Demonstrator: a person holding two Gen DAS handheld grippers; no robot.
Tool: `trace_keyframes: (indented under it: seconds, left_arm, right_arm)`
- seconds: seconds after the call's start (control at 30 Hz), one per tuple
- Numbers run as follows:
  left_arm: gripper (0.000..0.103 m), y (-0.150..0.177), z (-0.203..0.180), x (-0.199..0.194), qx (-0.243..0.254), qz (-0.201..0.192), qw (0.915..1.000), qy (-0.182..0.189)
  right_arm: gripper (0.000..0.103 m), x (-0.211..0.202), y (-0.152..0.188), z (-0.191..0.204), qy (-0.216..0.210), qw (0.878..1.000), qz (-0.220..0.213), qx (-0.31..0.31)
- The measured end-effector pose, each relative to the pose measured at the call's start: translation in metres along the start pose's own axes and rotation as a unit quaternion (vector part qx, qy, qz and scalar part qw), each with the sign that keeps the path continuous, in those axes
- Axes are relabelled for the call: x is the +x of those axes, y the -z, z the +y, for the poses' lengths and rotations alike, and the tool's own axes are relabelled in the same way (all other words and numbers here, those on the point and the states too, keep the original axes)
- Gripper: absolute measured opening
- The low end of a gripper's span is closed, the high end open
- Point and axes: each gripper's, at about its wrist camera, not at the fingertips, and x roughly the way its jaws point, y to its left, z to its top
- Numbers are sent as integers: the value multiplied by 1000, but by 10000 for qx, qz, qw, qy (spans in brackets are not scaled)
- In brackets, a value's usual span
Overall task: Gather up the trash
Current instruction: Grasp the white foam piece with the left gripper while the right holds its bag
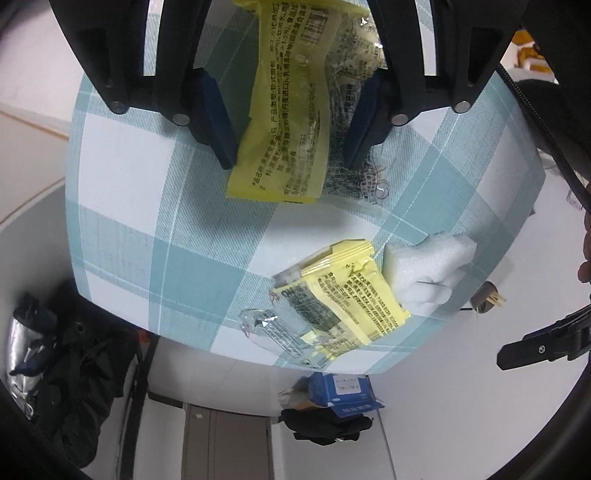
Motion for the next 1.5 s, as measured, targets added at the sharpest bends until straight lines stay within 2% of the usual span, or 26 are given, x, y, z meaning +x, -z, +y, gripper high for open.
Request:
trace_keyframes:
  seconds: [0.13,0.4,0.53,0.73,0.93,1.03,1.2,1.5]
  left_arm:
    - [92,1,4,10,-122,229,9996,114]
    - [92,6,-7,11,256,294,9991,155]
    - [92,9,-9,17,337,473,9981,207]
    - [92,15,-10,30,142,908,9944,518]
    - [92,24,-20,40,183,1181,9916,490]
    - [92,26,-31,41,371,1174,9914,443]
    - [92,31,-40,51,479,1409,9877,474]
    - [92,37,-45,57,759,1477,9858,256]
  right_arm:
    - [43,0,-1,-3,-68,9999,-74,9]
    - [30,-2,-5,-14,-185,9995,-163,173]
    - [26,-6,-5,-21,-258,9990,-213,296]
    - [25,-16,-6,-26,-394,9979,-328,400]
    - [25,-30,-8,-30,-522,9963,-521,445]
    - [25,-38,-7,-33,-577,9952,-617,490]
    - [25,-44,-3,-37,-612,9948,-657,489]
    - [25,-49,-2,-43,-644,9936,-736,566]
